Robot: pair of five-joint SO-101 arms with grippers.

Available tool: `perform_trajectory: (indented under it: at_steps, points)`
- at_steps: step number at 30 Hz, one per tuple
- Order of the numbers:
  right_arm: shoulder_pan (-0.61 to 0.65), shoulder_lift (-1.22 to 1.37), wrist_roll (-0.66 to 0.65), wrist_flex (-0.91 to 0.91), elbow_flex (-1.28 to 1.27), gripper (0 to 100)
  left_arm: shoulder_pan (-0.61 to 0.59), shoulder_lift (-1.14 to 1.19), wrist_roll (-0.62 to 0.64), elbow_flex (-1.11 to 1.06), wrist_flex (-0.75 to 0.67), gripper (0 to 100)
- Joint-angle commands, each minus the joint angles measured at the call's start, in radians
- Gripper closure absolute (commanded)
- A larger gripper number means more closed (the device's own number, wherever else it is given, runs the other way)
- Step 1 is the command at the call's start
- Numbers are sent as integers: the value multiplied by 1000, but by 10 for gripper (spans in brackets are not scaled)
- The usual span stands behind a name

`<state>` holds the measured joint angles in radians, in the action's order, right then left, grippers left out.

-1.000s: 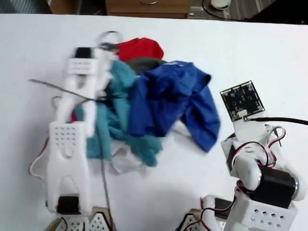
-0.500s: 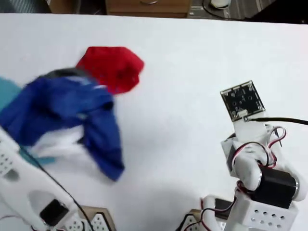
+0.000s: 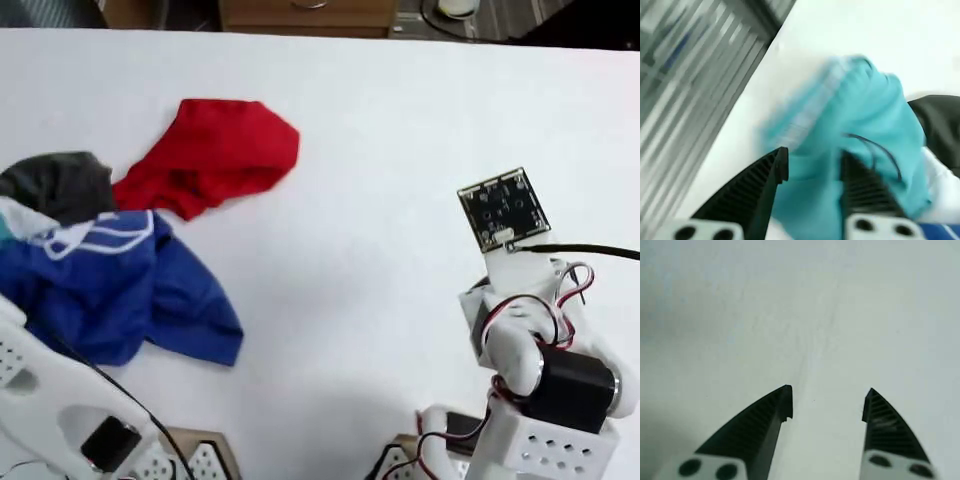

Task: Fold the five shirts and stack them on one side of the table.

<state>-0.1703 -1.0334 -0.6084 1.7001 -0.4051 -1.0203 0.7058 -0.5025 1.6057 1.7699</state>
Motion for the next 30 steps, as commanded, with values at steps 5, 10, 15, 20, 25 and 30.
perform_trajectory:
  at_steps: [5,10,15,20,25,30]
  points:
    - [-4,24,-2,-1,3,763,181,-86,48,42,18,692]
    - [-2,24,-2,-1,3,763,365,-176,94,-321,21,692]
    - [-2,24,-2,-2,3,763,543,-307,103,-954,-2,695]
    - [-2,24,-2,-8,3,763,623,-364,166,-1320,-118,695]
    - [-2,24,-2,-10,3,763,614,-362,160,-1596,-227,695]
    - [-2,24,-2,-12,3,763,489,-361,124,-1756,-339,696]
